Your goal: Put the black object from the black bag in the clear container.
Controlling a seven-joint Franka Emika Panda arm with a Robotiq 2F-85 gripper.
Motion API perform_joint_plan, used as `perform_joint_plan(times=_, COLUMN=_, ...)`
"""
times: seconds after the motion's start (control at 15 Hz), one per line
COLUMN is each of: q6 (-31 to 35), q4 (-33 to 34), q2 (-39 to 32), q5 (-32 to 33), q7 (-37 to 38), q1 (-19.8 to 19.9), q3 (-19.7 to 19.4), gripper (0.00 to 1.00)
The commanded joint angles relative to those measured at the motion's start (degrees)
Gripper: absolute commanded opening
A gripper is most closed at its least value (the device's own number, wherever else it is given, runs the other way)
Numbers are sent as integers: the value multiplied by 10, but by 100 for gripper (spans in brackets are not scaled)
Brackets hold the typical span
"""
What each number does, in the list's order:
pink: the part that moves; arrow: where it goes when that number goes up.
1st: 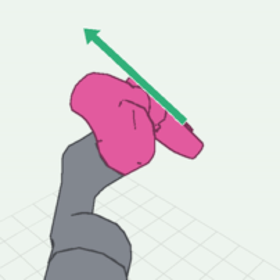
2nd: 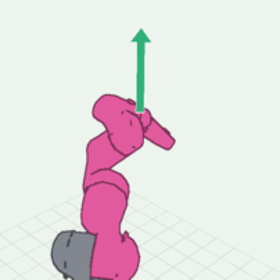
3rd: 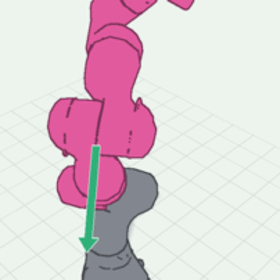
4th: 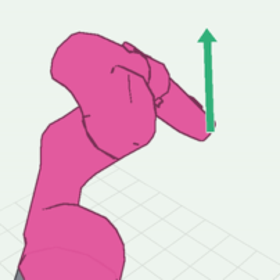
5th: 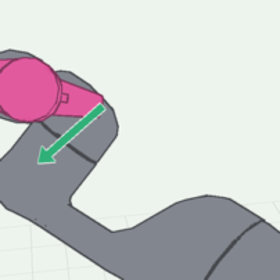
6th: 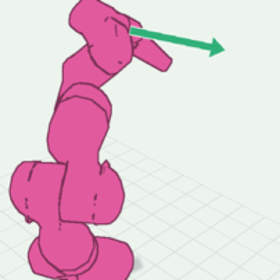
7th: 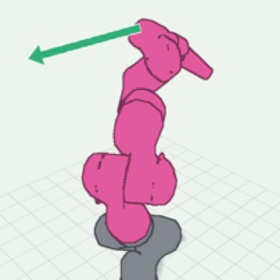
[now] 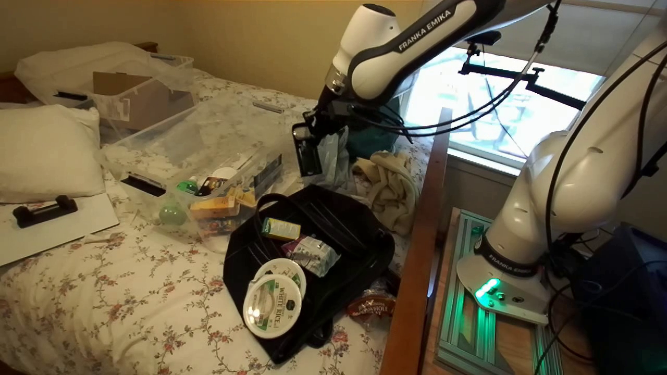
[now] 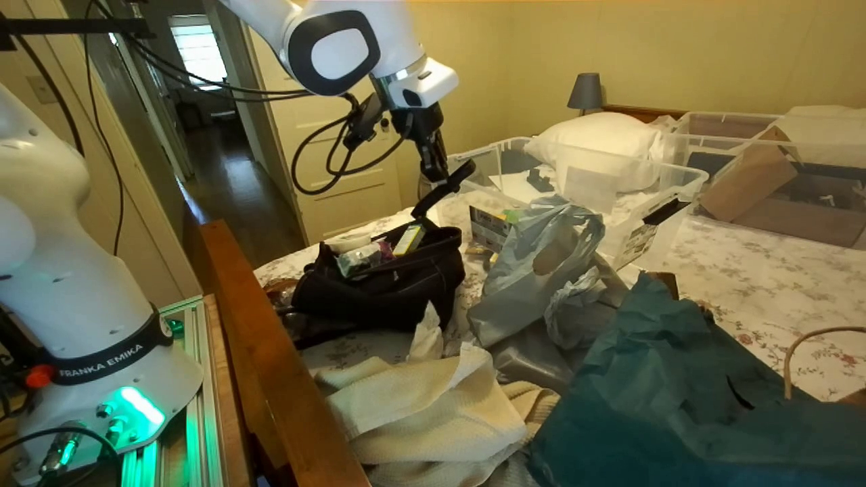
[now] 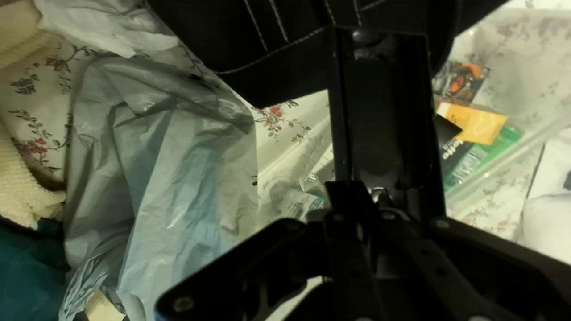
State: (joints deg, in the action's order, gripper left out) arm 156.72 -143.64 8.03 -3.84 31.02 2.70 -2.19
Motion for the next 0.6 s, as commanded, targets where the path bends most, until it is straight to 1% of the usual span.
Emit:
perform_joint_plan(times=0.0, q6=-14, q4=76, q2=-34, q5=-70, q7=15, q1=-3, q3=8, gripper=2)
perform_joint_plan(times=0.2, q6=-16, q4=136, q2=-72, q5=-113, q7=22, q1=-8, q3=10, gripper=2)
perform_joint_plan(times=0.4, q6=-7, q4=193, q2=-117, q5=-107, q7=7, q1=-13, q3=14, gripper=2)
perform_joint_plan(times=0.53, q6=-4, q4=232, q2=-147, q5=-116, q7=-2, q1=-18, q3=17, gripper=2)
